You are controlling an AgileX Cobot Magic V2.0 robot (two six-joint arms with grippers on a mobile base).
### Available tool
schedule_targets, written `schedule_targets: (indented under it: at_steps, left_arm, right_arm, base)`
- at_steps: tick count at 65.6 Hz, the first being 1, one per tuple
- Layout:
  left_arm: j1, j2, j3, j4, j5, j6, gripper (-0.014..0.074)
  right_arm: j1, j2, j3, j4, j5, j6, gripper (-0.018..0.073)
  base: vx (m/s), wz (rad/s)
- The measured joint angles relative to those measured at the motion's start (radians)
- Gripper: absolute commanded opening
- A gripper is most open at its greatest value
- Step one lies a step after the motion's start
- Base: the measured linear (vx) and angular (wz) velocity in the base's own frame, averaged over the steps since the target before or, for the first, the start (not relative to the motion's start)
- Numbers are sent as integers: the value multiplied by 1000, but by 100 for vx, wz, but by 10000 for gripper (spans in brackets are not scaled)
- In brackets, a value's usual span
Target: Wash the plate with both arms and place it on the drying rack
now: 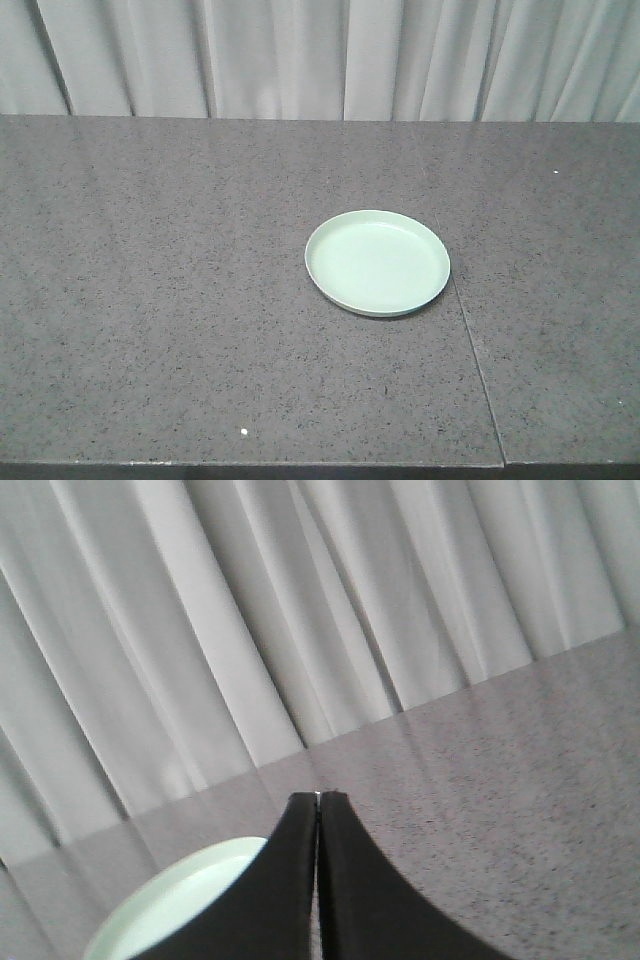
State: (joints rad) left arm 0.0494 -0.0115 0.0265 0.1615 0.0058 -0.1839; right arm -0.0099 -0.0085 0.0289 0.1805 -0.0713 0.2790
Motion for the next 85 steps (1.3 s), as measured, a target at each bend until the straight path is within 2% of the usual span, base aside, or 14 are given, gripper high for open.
schedule_targets:
  at_steps: [9, 18, 23, 30, 36, 40, 46, 54, 60, 66, 75, 85]
  left_arm:
    - [0, 0, 0, 0, 0, 0, -6]
    - [0, 0, 0, 0, 0, 0, -6]
    - [0, 0, 0, 0, 0, 0, -6]
    - [0, 0, 0, 0, 0, 0, -6]
    - [0, 0, 0, 0, 0, 0, -6]
    - [0, 0, 0, 0, 0, 0, -6]
    - [0, 0, 0, 0, 0, 0, -6]
    - [0, 0, 0, 0, 0, 0, -6]
    - [0, 0, 0, 0, 0, 0, -6]
    - [0, 0, 0, 0, 0, 0, -6]
    - [0, 0, 0, 0, 0, 0, -6]
    - [0, 0, 0, 0, 0, 0, -6]
  right_arm:
    - [0, 0, -22, 86, 3, 43, -2]
    - [0, 10, -200, 61, 114, 29, 10]
    - [0, 72, -332, 32, 213, -2, 57]
    - [0, 192, -474, 20, 344, -63, 197]
    - [0, 293, -561, 19, 411, -125, 389]
    - [0, 352, -595, 25, 407, -147, 501]
    - [0, 414, -608, 30, 355, -159, 579]
    - [0, 486, -646, 33, 314, -174, 580]
    - [0, 561, -730, 38, 385, -222, 573]
    - [0, 659, -840, 70, 491, -324, 560]
    - [0, 828, -1007, 197, 650, -513, 539]
    - [0, 1034, -1166, 408, 808, -737, 490]
  base:
    - [0, 0]
    - [0, 0]
    - [0, 0]
    - [0, 0]
    - [0, 0]
    - [0, 0]
    - [0, 0]
    - [0, 0]
    - [0, 0]
    - [0, 0]
    - [0, 0]
    - [0, 0]
